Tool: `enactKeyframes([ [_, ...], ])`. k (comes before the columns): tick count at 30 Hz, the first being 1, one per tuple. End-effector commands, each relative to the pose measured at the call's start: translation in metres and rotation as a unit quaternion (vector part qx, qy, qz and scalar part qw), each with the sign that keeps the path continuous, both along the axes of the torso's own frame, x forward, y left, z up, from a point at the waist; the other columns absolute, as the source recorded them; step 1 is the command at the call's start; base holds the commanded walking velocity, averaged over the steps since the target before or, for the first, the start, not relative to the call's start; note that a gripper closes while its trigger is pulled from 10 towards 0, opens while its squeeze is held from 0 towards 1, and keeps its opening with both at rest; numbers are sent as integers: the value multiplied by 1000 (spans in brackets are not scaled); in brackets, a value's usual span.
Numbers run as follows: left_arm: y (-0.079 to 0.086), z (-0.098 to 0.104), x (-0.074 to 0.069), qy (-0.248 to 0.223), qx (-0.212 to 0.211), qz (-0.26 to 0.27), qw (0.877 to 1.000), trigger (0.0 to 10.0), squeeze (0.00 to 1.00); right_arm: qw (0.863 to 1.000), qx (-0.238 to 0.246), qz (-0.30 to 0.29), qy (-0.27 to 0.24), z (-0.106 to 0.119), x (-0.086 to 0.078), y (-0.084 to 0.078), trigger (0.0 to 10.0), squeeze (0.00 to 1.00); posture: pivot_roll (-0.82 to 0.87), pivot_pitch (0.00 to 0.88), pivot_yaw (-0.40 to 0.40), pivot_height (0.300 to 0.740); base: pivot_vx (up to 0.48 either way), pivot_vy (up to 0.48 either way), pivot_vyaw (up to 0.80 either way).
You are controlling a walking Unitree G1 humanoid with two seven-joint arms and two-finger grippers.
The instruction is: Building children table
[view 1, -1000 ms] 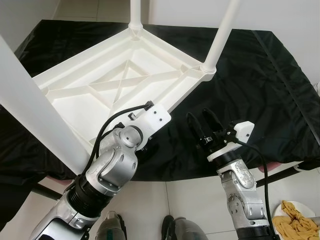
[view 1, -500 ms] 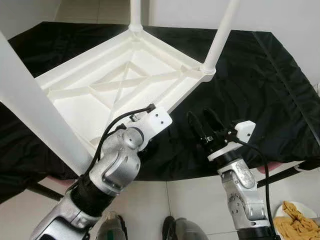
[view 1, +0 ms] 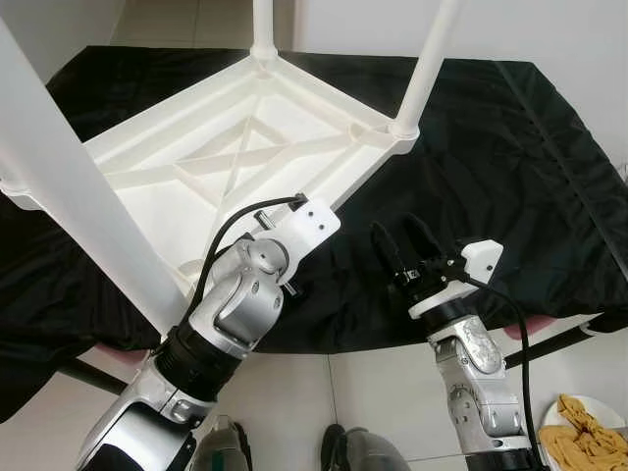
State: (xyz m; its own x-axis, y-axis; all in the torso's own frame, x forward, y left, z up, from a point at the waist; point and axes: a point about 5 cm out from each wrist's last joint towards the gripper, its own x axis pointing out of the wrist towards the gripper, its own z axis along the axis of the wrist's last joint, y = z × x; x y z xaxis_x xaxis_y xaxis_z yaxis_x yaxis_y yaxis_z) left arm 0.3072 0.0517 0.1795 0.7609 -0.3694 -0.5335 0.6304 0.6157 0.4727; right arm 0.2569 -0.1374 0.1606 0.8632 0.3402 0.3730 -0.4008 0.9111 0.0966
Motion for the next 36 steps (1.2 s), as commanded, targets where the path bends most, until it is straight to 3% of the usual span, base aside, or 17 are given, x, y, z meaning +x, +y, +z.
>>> enactKeyframes([
  [1, 5, 11, 8, -72, 21, 50, 996, 0, 0, 1000, -5, -7, 2, 0, -2, -2, 10000, 0, 30, 143, -7, 740, 0, 0, 0],
  [8, -10, 16, 17, -81, 9, 39, 996, 0, 0, 1000, -2, -13, 2, 1, -4, -1, 10000, 0, 27, 147, -4, 740, 0, 0, 0],
  [10, -26, 24, 26, -98, -6, 31, 995, 0, 0, 1000, 6, -12, 3, 2, -4, 4, 10000, 0, 31, 152, -5, 740, 0, 0, 0],
  [16, -38, 31, 32, -112, -14, 23, 993, 0, 0, 1000, 10, -10, 3, 3, -4, 7, 10000, 0, 31, 152, -4, 740, 0, 0, 0],
  [24, -67, 49, 42, -152, -23, -19, 988, 0, 0, 1000, 20, -7, 4, 4, -3, 13, 10000, 0, 35, 165, -6, 740, 0, 0, 0],
  [30, -76, 54, 46, -169, -31, -28, 985, 0, 0, 1000, 21, -7, 5, 4, -3, 14, 10000, 0, 36, 165, -7, 740, 0, 0, 0],
  [31, -78, 56, 47, -175, -37, -29, 984, 10000, 0, 1000, 21, -7, 5, 4, -4, 15, 10000, 0, 34, 171, -3, 740, 0, 0, 0],
  [34, -79, 60, 45, -184, -62, -33, 980, 10000, 0, 1000, 21, -8, 6, 4, -4, 16, 10000, 0, 34, 174, -2, 740, 0, 0, 0],
  [36, -80, 64, 42, -183, -103, -36, 977, 10000, 0, 1000, 21, -9, 7, 4, -5, 15, 10000, 0, 35, 176, -2, 740, 0, 0, 0],
])
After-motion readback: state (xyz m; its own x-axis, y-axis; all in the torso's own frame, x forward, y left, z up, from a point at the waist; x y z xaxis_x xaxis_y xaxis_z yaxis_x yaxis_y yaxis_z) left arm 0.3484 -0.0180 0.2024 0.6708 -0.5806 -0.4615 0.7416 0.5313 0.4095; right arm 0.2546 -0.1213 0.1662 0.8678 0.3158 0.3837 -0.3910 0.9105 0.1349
